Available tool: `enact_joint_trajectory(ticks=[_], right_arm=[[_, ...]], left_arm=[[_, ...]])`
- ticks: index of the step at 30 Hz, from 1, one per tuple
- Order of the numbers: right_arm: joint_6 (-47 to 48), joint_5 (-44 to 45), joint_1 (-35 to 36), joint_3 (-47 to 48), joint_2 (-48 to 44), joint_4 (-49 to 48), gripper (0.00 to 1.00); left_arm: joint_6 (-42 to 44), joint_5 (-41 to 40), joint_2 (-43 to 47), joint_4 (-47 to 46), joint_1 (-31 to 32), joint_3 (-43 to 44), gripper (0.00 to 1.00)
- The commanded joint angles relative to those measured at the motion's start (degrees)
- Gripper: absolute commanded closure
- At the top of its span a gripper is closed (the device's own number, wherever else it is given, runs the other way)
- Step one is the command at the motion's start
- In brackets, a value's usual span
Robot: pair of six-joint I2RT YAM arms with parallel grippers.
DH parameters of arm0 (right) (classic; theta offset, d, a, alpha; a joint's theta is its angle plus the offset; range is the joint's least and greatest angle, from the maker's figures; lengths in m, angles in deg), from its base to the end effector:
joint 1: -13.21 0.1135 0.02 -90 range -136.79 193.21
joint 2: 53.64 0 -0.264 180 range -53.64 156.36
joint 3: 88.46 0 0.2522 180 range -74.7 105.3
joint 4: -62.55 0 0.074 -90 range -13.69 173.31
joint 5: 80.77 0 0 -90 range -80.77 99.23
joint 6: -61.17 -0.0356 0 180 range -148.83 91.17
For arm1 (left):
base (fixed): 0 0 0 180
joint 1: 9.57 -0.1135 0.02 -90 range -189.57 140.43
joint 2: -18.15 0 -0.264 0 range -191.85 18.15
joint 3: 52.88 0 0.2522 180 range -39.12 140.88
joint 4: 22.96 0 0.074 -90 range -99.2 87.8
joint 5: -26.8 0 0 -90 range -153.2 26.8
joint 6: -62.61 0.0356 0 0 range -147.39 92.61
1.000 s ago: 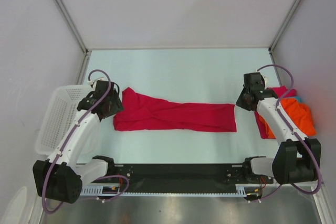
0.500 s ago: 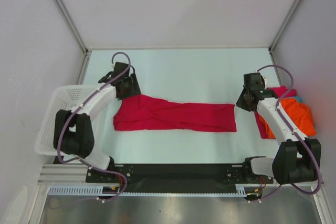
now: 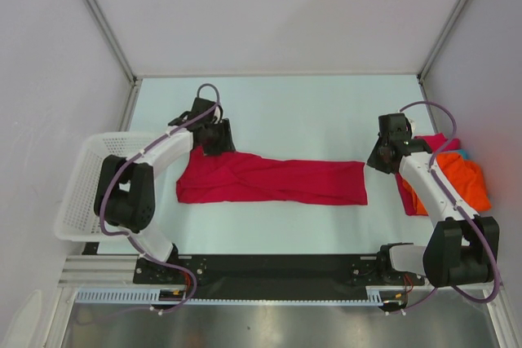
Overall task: Fold and stack the t-shirts
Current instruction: Fold the other side of the tshirt into a rectangle
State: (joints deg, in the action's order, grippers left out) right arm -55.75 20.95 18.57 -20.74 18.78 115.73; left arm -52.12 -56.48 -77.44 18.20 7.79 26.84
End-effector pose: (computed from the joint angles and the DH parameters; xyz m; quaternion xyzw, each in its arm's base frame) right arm 0.2491 0.0161 0.2523 0.2065 0.9338 -0.0177 0.2916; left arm 0.3307 -0.1078 0.2155 -0.0449 0.9563 -0.1542 0.2442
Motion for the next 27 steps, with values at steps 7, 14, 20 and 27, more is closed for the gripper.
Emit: enact_joint_trajectory(ticks=[7, 14, 20, 27], right_arm=[[0.02, 0.93, -0.27, 0.28, -1.5, 0.13, 0.75], [-0.07, 0.75, -0.27, 0.19, -1.67, 0.04, 0.75], [-0.06, 0.84, -0.27, 0.27, -1.85, 0.31, 0.75], [-0.07, 1.1, -0.27, 0.36, -1.85, 0.48, 0.75]], left_arm=[[-0.14, -1.08, 2.34, 2.22, 2.5, -3.9, 0.51], [0.03, -4.17, 2.43, 3.72, 2.5, -4.34, 0.51], [-0.05, -3.91, 1.38, 3.54, 2.5, -3.64, 0.51], [0.03, -3.12, 0.32, 2.93, 2.5, -3.99, 0.67]])
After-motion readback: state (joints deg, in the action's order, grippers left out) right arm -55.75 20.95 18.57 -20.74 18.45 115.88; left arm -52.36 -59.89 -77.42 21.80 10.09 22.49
